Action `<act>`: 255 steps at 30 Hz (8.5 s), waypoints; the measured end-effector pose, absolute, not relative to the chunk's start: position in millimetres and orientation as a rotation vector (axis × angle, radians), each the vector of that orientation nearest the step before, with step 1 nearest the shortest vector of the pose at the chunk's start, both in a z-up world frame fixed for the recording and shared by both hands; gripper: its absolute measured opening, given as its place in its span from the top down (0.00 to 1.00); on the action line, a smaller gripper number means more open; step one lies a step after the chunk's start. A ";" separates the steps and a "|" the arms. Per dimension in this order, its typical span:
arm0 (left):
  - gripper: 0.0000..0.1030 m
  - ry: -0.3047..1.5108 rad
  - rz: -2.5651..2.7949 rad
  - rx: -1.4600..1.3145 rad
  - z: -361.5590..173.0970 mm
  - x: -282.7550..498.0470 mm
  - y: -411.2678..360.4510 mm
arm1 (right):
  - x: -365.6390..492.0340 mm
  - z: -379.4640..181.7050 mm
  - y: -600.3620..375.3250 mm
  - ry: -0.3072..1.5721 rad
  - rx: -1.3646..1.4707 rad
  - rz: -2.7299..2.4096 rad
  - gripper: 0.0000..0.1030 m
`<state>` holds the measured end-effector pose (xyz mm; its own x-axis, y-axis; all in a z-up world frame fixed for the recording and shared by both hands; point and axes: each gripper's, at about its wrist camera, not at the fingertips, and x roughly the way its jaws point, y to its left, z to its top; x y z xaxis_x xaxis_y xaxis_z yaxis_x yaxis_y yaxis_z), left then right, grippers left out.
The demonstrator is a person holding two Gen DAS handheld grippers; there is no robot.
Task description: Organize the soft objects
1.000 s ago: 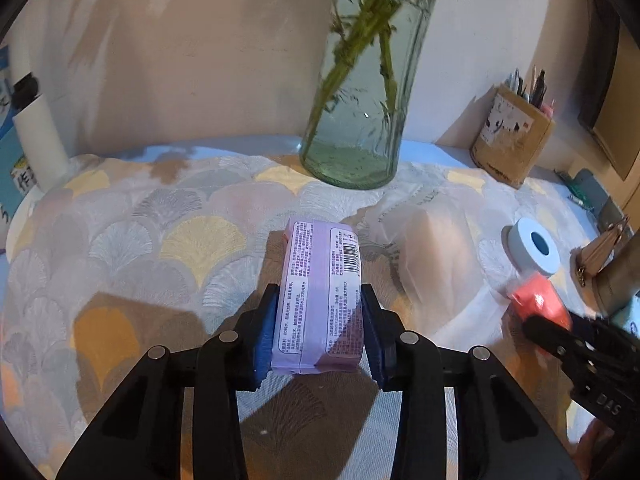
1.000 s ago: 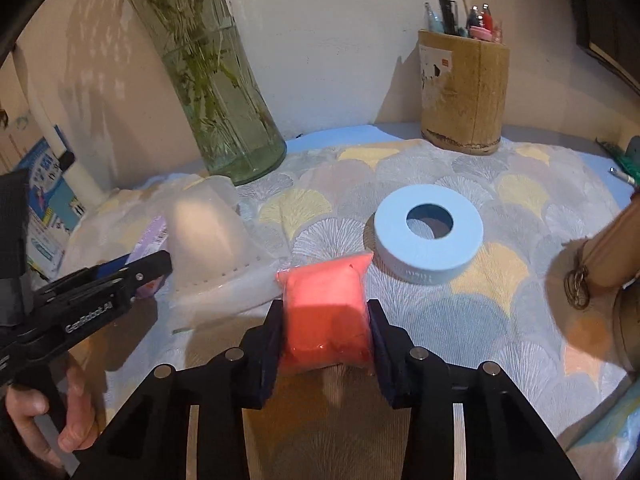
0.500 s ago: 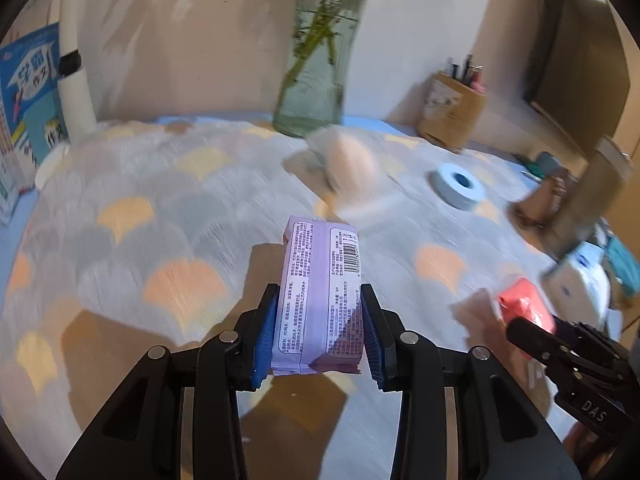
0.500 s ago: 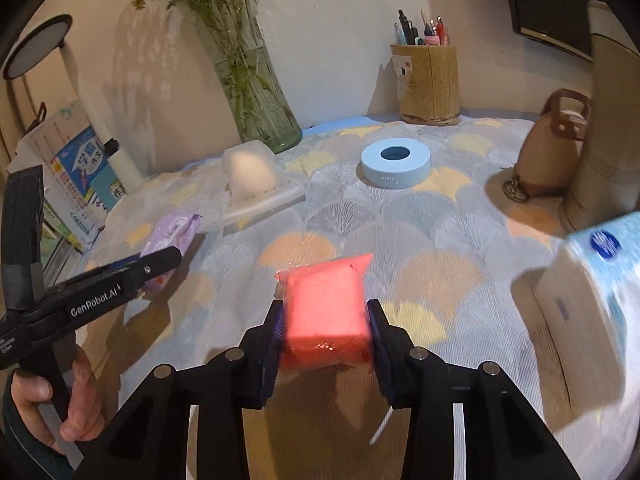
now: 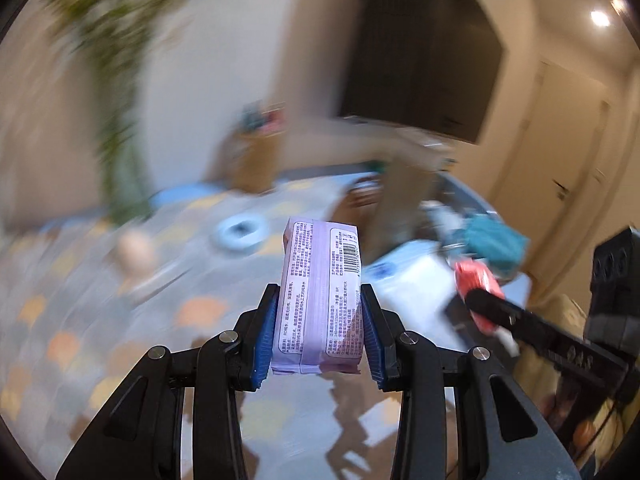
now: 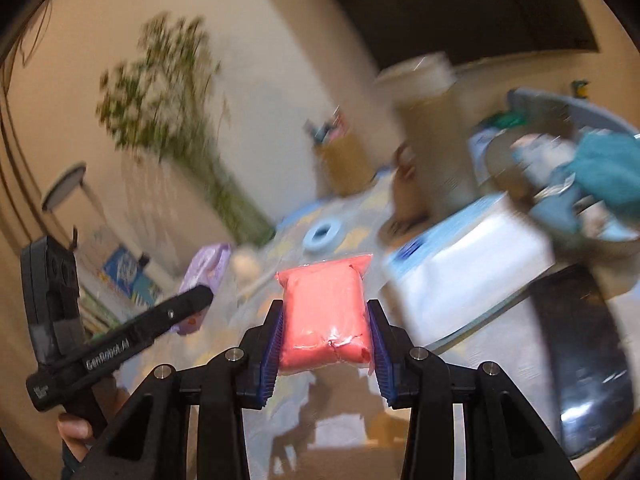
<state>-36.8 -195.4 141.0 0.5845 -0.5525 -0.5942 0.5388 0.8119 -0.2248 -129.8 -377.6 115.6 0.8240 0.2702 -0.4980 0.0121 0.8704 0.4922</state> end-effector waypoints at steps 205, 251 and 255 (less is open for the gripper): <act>0.12 0.879 -0.378 -0.143 48.3 24.4 -69.9 | -70.2 71.0 -258.7 0.839 0.288 0.325 0.61; 0.01 0.580 -0.218 0.012 134.7 -79.7 -43.8 | -68.1 154.6 -314.2 0.771 0.067 0.056 0.04; 0.01 0.636 0.036 0.128 112.6 -58.4 -35.8 | -51.5 114.8 -239.1 0.767 0.030 0.101 0.04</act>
